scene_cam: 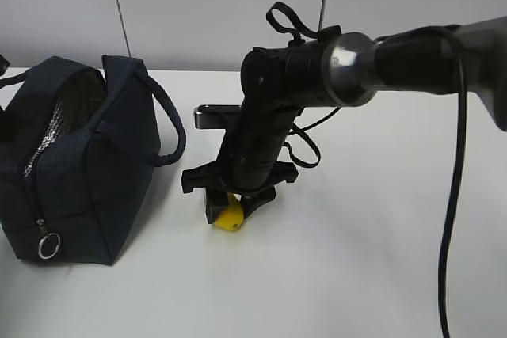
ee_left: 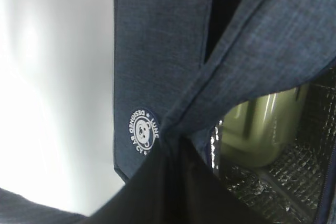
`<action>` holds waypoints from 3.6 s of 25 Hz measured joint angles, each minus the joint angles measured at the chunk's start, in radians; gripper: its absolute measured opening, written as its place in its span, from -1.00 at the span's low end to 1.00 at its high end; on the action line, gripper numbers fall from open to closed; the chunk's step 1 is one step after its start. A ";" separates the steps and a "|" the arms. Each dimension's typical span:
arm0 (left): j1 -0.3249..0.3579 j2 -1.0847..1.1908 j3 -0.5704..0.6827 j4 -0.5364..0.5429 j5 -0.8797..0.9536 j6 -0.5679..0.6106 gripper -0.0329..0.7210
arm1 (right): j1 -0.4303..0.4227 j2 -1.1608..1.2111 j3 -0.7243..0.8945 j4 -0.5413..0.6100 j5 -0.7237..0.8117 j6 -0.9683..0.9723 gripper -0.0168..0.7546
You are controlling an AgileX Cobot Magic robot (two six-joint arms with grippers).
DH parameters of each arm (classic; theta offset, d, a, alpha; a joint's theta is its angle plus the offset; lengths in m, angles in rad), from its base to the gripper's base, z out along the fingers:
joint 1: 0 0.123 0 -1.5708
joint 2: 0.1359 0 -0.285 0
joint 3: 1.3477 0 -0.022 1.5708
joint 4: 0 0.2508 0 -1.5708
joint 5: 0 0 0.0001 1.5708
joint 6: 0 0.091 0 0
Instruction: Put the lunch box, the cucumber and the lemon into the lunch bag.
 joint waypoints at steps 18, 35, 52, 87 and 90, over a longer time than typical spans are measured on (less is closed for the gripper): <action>0.000 0.000 0.000 -0.004 0.000 0.005 -0.93 | 0.000 -0.163 -0.005 -0.056 0.155 -0.003 0.01; 0.000 0.000 0.000 -0.123 0.039 0.057 -0.93 | 0.000 -0.253 -0.068 0.678 -0.030 -0.501 0.01; 0.000 0.000 0.000 -0.306 0.055 0.138 -0.93 | 0.000 -0.126 -0.070 0.977 -0.197 -0.687 0.01; 0.000 0.000 0.000 -0.337 0.056 0.164 -0.93 | -0.016 -0.074 -0.070 0.907 -0.216 -0.724 0.53; 0.000 0.000 0.000 -0.337 0.056 0.164 -0.93 | -0.044 -0.074 -0.072 0.927 -0.147 -0.724 0.52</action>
